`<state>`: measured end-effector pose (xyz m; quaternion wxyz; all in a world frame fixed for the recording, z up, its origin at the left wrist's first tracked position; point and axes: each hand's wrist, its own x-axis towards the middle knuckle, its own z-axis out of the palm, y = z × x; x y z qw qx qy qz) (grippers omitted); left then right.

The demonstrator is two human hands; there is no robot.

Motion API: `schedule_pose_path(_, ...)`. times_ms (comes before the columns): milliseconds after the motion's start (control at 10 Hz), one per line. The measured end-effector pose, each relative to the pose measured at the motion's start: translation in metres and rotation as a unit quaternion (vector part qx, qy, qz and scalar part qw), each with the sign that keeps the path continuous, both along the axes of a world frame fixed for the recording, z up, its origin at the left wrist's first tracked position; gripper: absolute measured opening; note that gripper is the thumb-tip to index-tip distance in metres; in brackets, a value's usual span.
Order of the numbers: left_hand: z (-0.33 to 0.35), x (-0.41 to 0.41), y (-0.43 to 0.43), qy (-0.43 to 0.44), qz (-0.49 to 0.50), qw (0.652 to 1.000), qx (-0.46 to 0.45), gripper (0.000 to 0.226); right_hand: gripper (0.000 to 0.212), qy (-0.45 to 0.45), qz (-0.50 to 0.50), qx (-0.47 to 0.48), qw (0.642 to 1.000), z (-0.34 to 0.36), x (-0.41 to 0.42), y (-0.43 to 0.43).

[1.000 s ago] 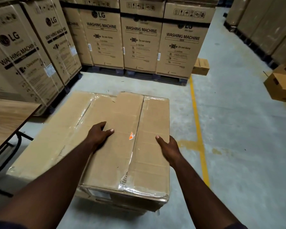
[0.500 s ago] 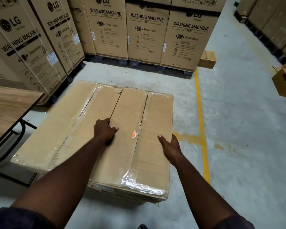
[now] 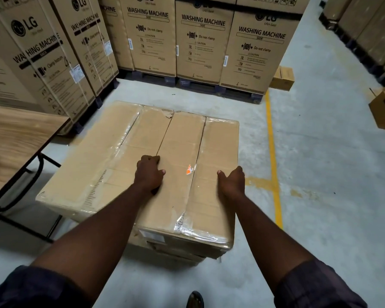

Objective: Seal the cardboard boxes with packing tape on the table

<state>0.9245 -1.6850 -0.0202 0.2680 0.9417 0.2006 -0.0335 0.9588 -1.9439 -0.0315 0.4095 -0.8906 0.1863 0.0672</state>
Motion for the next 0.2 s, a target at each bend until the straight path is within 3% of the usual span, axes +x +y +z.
schedule_pose_path(100,0.005,-0.022,0.024,-0.010,-0.024,0.999,-0.030,0.065,0.074,-0.013,0.009,-0.126,0.992,0.014,-0.014,0.027)
schedule_pose_path(200,0.001,-0.042,0.064,-0.034,-0.032,0.998,-0.031,0.069,0.075,-0.044,0.064,-0.153,0.985,0.028,-0.024,0.071)
